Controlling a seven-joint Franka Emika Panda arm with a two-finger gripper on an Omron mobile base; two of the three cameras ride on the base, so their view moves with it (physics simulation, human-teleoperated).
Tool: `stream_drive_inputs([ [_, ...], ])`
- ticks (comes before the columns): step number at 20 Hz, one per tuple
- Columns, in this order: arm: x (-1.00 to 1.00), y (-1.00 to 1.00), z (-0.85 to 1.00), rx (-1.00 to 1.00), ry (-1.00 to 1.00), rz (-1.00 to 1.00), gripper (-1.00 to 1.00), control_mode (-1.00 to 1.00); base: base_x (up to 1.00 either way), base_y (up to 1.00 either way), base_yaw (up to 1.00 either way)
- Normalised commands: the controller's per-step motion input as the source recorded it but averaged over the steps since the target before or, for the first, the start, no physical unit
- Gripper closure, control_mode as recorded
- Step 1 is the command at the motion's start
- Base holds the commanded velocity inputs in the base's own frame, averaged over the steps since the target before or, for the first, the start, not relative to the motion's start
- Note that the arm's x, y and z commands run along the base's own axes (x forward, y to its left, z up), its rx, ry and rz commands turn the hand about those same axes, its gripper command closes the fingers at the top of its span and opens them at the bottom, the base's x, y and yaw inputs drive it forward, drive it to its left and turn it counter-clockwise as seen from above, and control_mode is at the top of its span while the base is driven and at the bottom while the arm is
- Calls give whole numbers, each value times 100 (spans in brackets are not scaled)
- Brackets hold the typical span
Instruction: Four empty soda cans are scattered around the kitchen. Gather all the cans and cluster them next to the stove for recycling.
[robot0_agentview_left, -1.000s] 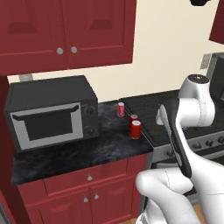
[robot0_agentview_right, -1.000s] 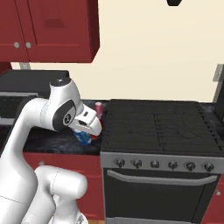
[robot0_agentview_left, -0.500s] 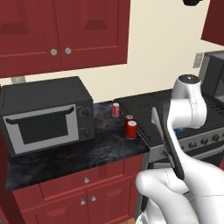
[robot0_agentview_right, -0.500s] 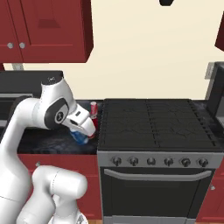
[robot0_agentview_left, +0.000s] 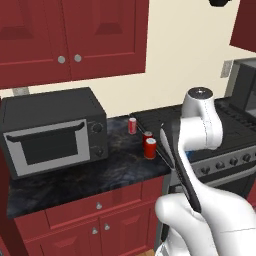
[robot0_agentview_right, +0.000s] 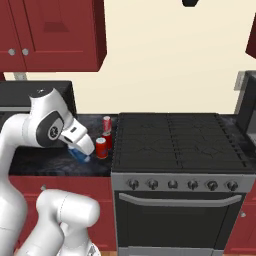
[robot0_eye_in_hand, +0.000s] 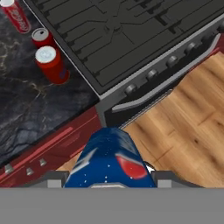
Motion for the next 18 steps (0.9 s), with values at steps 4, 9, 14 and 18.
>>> stream_drive_inputs([
  [4,2,24,-2,0,0,1,100,-100,0,0,0],
  [9,13,20,-8,1,0,4,100,-100,0,0,0],
  [14,21,8,-9,4,1,11,100,-100,0,0,0],
  [18,32,3,-12,4,4,14,100,-100,0,0,0],
])
